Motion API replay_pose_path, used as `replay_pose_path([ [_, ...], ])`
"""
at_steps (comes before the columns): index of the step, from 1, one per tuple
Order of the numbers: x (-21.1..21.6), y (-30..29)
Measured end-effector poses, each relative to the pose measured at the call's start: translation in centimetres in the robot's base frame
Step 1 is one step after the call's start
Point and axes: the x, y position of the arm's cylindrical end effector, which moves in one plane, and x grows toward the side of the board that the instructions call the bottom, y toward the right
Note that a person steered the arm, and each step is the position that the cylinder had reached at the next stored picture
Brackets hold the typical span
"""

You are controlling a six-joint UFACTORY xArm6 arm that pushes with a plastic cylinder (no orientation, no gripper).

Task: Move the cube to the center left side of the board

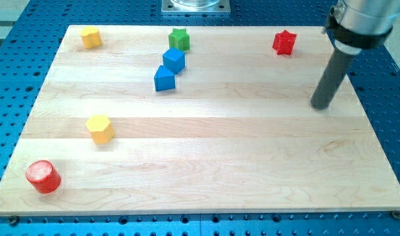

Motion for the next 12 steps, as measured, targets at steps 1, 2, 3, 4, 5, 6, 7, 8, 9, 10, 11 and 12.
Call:
replay_pose_path([
  [1, -5.8, -0.2],
  [2, -11.0, -0.7],
  [3, -15.1, -4.9],
  [4, -15.1, -10.2],
  [5, -15.1, -13.7],
  [6, -13.0, -20.1],
  [7, -10.9, -26.0],
  [8, -11.7, -27.1],
  [9, -13.5, -29.6],
  [10, -13.9, -25.9],
  [11, -13.9, -24.7],
  [12, -10.5, -26.9],
])
